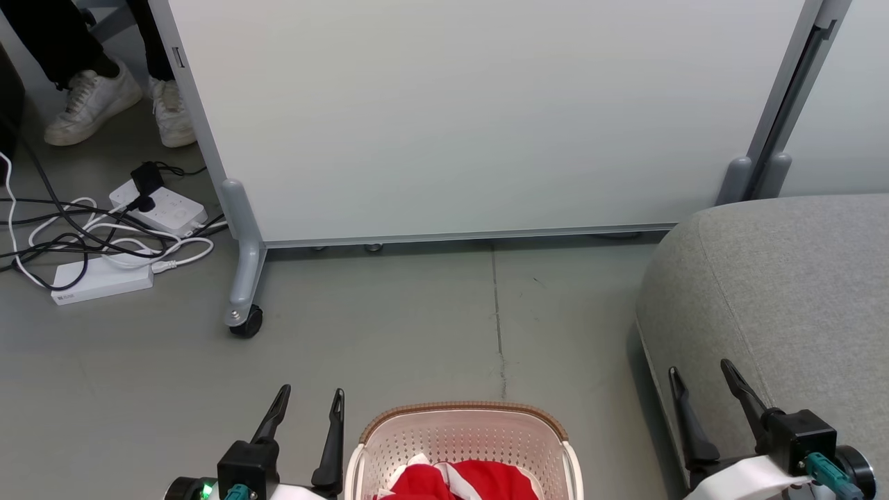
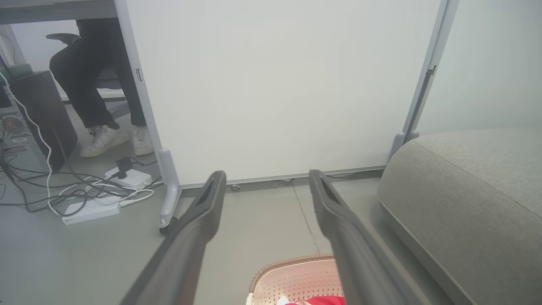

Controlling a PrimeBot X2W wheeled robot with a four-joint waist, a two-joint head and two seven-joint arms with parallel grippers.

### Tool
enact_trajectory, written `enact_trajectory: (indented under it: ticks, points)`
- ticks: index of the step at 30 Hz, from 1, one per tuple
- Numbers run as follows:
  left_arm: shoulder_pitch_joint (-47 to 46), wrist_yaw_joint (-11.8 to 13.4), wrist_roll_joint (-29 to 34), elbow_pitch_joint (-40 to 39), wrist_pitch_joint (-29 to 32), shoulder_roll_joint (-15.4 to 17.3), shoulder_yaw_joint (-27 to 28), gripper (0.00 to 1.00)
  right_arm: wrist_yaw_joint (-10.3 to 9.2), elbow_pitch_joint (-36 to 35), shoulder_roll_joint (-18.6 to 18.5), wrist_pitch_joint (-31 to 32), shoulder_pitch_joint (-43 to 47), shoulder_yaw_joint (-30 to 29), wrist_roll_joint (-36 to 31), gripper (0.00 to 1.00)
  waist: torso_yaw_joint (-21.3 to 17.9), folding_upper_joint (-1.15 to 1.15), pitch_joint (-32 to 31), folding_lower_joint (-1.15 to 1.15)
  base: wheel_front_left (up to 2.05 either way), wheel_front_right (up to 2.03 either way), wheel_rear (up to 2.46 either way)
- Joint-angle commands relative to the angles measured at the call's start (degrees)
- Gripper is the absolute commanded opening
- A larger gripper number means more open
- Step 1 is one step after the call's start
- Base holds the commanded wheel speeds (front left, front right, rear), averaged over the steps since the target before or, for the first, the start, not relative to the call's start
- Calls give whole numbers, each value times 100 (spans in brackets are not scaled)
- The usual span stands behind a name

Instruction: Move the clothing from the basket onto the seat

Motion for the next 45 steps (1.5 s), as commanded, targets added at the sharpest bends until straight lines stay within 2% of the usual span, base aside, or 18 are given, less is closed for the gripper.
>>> enact_trajectory:
  ticks: [1, 9, 21, 34, 45]
  points:
    - [-54, 16, 9, 19, -26, 26, 5, 100, 13, 10, -55, -47, -31, -19, 38, 100, -5, 0, 2, 0, 0, 0, 0]
    - [-32, -65, -145, 199, -26, 29, -54, 100, 13, 156, -41, -42, 8, -294, 478, 100, -28, 0, 31, 0, 0, 0, 0]
    - [-323, -267, -146, 1462, -24, 24, -355, 100, 12, 99, -47, -42, 53, -224, 427, 100, -279, 0, 557, 0, 0, 0, 0]
    - [-1326, -588, 147, 2458, -17, 26, -280, 100, 12, -309, -46, -42, -349, -74, 309, 100, -527, 0, 1835, 0, 0, 0, 0]
    - [-2433, -873, 694, 3555, -15, 45, -770, 100, 12, -504, -46, -41, -677, 60, 253, 100, -767, 0, 2959, 0, 0, 0, 0]
